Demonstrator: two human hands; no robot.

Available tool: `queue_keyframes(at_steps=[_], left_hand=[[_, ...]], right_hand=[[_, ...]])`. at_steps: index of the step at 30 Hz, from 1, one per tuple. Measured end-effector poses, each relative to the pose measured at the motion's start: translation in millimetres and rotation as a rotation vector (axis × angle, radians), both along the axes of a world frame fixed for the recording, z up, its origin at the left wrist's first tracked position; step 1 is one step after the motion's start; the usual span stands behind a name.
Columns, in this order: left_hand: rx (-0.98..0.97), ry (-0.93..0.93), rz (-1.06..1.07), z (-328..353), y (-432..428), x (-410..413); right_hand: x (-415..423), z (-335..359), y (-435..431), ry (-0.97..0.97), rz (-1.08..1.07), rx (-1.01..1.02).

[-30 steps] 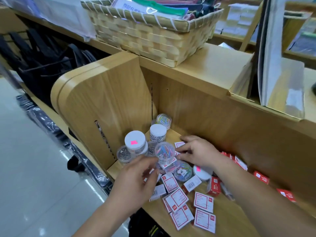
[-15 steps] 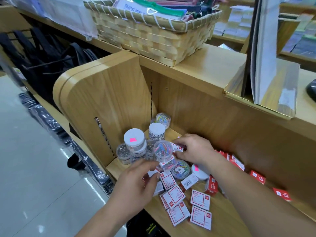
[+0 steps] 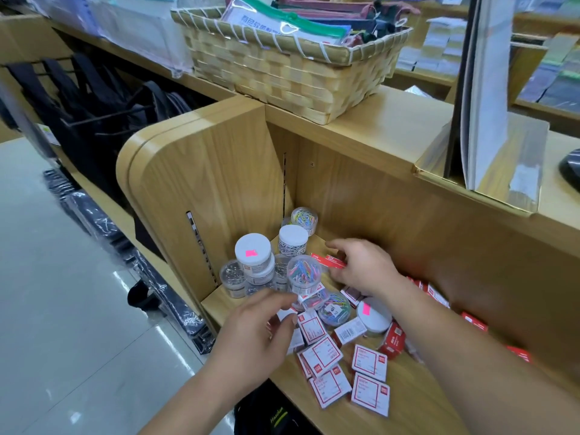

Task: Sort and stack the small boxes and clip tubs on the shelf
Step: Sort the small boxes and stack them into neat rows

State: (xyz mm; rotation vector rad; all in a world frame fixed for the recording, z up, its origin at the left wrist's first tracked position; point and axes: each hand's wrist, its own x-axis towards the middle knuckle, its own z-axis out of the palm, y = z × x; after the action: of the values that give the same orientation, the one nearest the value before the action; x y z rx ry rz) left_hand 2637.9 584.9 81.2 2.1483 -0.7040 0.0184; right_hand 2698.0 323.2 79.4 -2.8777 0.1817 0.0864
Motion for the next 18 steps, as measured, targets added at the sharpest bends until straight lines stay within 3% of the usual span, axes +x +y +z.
queue_keyframes(at_steps=[2,6,12,18], left_hand=[[0.003,0.010,-0.015,0.8,-1.2,-2.6],[0.002,0.004,-0.020,1.0,-1.9,-5.0],[-0.024,0.001,0.006,-6.3,-7.4,-5.5],[-0.097,-0.058,-0.118,-10.1,-42.2,-26.1]], right_hand=[[-1.8,1.5,-1.8,0.035,-0.009,-0.029],[-5.4,2.7,0.3,0.038,-0.118,0.111],[-29.6,39.3,6.6,-0.121,-0.134,0.151],[-117.8,75.1,-8.1,-0.281,-0.321,0.381]])
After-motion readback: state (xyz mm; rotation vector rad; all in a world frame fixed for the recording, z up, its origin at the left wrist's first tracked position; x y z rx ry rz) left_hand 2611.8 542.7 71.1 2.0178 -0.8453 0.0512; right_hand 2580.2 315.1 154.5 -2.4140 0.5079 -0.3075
